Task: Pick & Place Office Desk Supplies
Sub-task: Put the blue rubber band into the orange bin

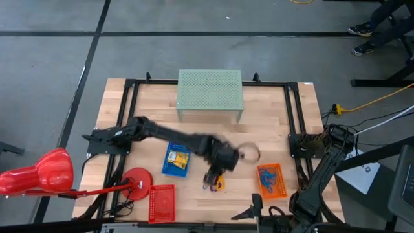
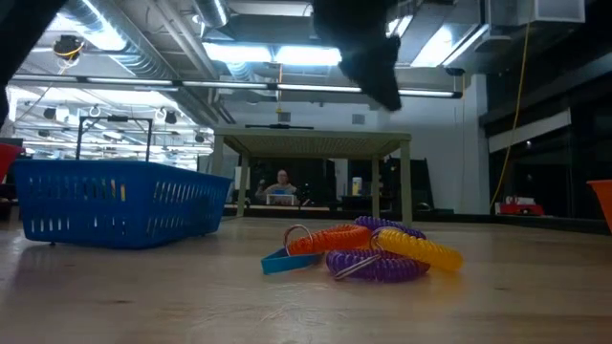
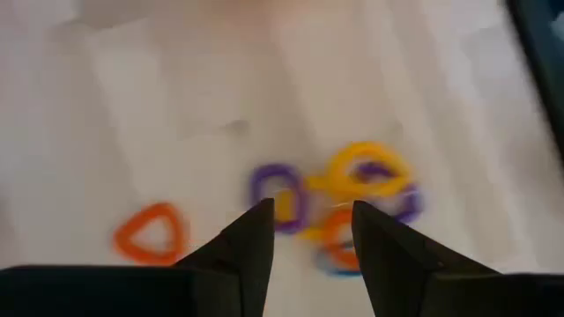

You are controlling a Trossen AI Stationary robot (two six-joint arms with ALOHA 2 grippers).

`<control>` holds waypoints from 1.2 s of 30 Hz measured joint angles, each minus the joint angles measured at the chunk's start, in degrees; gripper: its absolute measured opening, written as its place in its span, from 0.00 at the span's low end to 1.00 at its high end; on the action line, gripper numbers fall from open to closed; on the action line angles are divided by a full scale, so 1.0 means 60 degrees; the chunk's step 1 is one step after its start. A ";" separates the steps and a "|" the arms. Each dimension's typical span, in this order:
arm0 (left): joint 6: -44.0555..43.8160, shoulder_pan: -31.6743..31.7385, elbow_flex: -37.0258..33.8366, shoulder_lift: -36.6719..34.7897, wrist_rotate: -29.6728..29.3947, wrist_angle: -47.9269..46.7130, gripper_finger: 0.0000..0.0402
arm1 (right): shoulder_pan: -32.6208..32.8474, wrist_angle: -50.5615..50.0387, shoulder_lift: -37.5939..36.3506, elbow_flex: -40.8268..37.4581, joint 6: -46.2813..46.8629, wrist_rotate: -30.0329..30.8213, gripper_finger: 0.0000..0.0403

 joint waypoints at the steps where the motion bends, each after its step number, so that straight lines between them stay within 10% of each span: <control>1: -0.0300 -0.0347 0.0000 -0.0009 -0.0273 0.0055 0.37 | 0.0007 -0.0009 0.0000 0.0000 0.0171 -0.0136 0.60; 9: -0.2667 -0.3434 -0.0209 -0.0022 -0.4315 0.2003 0.37 | 0.0291 0.0169 0.0040 0.0000 0.0453 -0.0804 0.60; 15: -0.4878 -0.4738 -0.2444 -0.0598 -0.7846 0.2048 0.36 | 0.0590 0.0436 0.0095 0.0000 0.0458 -0.0786 0.60; 25: -0.4601 -0.4409 -0.9346 -0.3903 -0.5943 1.0332 0.34 | 0.0648 0.0325 0.0101 0.0000 0.1201 -0.0782 0.60; 36: -0.4824 -0.3650 -1.1860 -0.4720 -0.5458 1.1764 0.30 | 0.0257 -0.0331 0.0102 0.0000 0.1206 -0.0782 0.60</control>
